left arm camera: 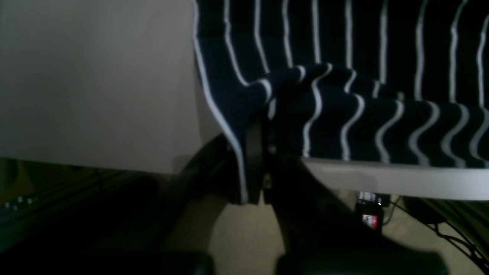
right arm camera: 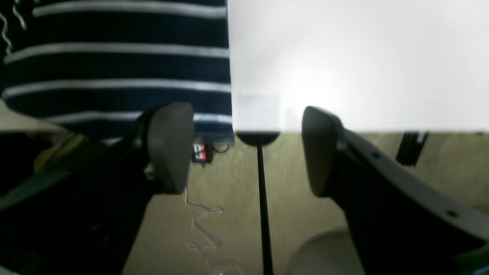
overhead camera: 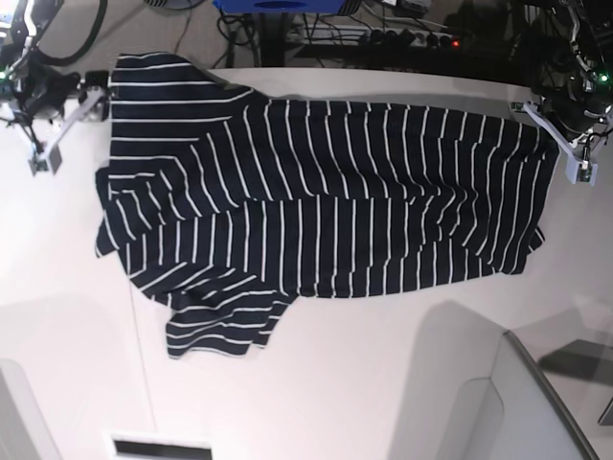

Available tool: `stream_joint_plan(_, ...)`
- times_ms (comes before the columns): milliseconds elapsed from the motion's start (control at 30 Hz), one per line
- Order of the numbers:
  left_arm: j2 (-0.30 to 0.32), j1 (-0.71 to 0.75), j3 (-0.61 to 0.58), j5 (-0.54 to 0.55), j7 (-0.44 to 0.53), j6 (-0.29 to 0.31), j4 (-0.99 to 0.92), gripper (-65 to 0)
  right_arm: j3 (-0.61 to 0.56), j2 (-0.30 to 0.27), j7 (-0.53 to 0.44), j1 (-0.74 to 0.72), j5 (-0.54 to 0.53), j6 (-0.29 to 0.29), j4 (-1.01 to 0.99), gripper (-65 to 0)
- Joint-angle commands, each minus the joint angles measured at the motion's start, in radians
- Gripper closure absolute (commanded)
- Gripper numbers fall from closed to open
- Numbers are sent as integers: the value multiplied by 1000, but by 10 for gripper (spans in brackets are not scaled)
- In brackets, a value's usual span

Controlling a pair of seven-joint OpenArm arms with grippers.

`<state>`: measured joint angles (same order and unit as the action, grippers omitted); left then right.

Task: Layout the t-shirt on the table in an organized manner, then fold the t-shirt properly
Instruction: 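Hold the shirt edge with both grippers and pull it taut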

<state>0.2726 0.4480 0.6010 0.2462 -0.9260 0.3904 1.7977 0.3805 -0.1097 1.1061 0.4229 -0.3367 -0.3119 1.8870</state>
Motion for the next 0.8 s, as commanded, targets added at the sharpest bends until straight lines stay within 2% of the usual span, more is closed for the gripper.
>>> stream_joint_plan(0, 14, 1, 7, 6, 17, -6, 15, 0, 2, -8, -22, -28, -6, -3, -8, -428)
stream_joint_plan(33, 14, -1, 7, 8, 17, -6, 15, 0, 2, -8, -28, -46, -6, -19, -33, -428)
stream_joint_plan(167, 12, -4, 7, 8, 17, -6, 15, 0, 8, -2, -30, -154, -3, -165, -220, -426)
stream_joint_plan(267, 12, -4, 7, 8, 17, -6, 15, 0, 13, -8, -50, -207, 0, -221, -343, -425)
stream_joint_plan(433, 12, -5, 7, 9, 17, -6, 15, 0, 2, -8, -146, -226, 0, -232, -453, -425)
stream_joint_plan(600, 12, -5, 6, 9, 17, -6, 15, 0, 2, -6, -154, -249, 0, -235, -521, -414)
stream_joint_plan(633, 12, -5, 6, 9, 17, -6, 15, 0, 2, -5, -154, -249, 0, -237, -522, -380)
stream_joint_plan(700, 12, -5, 6, 8, 17, -6, 15, 0, 2, -3, -142, -246, 0, -278, -513, -252)
stream_joint_plan(767, 12, -2, 6, 9, 17, -6, 15, 0, 7, -5, -105, -240, 0, -339, -511, -62)
